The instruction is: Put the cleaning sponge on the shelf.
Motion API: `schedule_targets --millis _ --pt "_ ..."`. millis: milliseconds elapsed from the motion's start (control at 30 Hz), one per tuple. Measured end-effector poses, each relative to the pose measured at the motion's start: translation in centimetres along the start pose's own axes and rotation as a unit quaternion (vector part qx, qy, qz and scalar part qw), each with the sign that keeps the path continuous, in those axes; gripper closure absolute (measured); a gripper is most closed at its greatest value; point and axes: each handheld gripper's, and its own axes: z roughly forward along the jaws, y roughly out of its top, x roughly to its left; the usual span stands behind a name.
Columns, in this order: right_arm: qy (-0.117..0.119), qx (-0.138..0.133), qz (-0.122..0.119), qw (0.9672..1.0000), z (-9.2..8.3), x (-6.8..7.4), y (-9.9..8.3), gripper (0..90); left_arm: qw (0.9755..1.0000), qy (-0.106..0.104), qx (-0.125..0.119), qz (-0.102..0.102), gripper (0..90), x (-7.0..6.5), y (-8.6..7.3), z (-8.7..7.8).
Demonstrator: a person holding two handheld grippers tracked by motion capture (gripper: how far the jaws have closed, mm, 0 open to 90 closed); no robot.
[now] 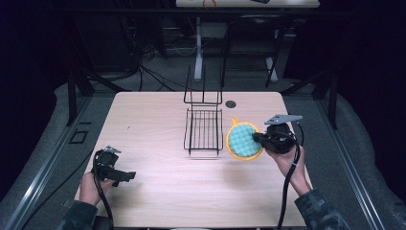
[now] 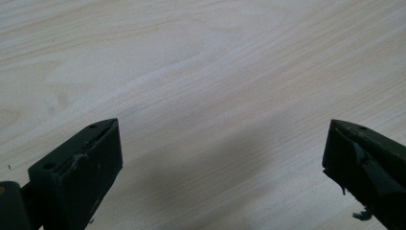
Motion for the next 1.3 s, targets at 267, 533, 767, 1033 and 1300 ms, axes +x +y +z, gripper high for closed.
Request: schedule_targets --millis 267,533,767,1033,1300 --pt "0.011 -0.004 -0.013 0.9999 1.4 0.9 1.2 88.1 1.0000 -0.001 -0.002 -0.001 0.0 0.0 0.0 0.0" --pt "0.028 -0.009 -0.011 0.9995 3.7 1.8 2.7 88.2 1.0000 -0.001 -0.001 0.000 0.0 -0.1 0.0 0.0" --pt "0.033 -0.012 -0.006 0.9994 5.5 2.5 3.5 88.2 1.0000 -0.001 -0.002 0.002 0.0 -0.1 0.0 0.0" --pt "0.046 -0.019 0.016 0.9986 8.2 3.1 4.4 88.2 1.0000 -0.004 -0.003 0.004 0.0 -0.1 0.1 0.0" --pt "0.047 -0.017 0.025 0.9984 10.0 4.0 5.0 88.1 1.0000 -0.005 -0.003 0.004 0.0 -0.1 0.0 0.0"
